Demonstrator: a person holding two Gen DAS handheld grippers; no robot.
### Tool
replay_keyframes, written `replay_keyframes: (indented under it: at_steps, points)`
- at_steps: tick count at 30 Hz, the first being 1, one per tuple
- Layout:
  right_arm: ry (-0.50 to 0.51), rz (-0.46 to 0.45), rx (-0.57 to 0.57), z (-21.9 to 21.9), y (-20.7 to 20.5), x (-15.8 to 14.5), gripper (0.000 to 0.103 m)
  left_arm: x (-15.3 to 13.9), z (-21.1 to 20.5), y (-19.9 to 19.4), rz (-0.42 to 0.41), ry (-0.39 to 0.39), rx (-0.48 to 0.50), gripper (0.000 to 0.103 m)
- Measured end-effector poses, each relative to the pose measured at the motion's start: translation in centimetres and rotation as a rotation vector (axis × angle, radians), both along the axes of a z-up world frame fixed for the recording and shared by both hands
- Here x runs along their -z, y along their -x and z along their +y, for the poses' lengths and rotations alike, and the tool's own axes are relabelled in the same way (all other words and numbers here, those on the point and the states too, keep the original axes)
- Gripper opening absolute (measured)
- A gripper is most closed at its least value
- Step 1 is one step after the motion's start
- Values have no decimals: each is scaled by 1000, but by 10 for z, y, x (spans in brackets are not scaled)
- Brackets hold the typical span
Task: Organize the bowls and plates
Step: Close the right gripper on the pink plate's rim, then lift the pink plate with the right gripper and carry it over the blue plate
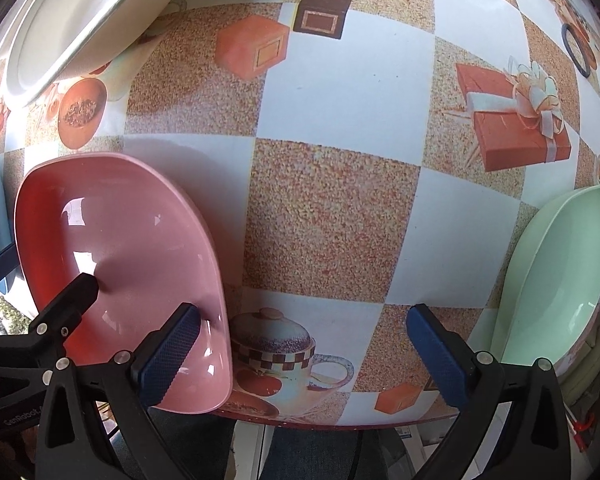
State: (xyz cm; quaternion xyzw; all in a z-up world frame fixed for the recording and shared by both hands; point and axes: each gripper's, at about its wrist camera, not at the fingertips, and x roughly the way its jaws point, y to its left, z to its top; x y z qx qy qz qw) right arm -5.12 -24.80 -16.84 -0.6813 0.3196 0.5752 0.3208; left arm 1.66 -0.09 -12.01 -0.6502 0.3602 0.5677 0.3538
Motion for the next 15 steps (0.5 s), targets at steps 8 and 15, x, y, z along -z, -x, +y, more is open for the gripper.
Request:
replay_keyframes:
  at_steps: [8, 15]
  points:
    - [14, 3, -80, 6, 22, -3, 76, -14, 12, 9, 30, 27, 12, 89]
    - [78, 91, -149, -5, 39, -8, 22, -36, 28, -13, 21, 26, 64, 50]
